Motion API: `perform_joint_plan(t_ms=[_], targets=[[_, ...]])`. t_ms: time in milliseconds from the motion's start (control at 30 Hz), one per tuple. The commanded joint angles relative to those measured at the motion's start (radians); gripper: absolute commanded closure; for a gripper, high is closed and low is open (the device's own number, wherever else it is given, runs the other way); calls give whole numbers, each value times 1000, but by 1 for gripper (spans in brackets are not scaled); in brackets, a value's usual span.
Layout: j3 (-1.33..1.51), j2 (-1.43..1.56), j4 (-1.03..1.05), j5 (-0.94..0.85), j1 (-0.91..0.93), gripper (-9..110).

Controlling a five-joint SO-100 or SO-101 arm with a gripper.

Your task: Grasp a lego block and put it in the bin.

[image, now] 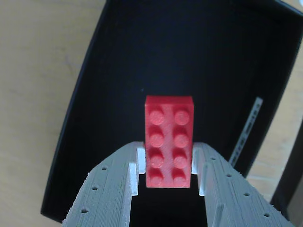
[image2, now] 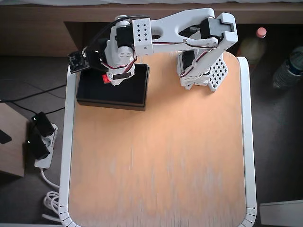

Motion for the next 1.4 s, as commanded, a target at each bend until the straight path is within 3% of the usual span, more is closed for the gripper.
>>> perform_joint_plan(t_ms=[0,533,933,1167,1367], targets=[[-2,83,-44,-5,21,101],[9,83,-60,17,25,88],[9,232,-58,-61,-49,88],[9,373,-57,-152,-190,100],[9,479,-57,-195,-350,101]])
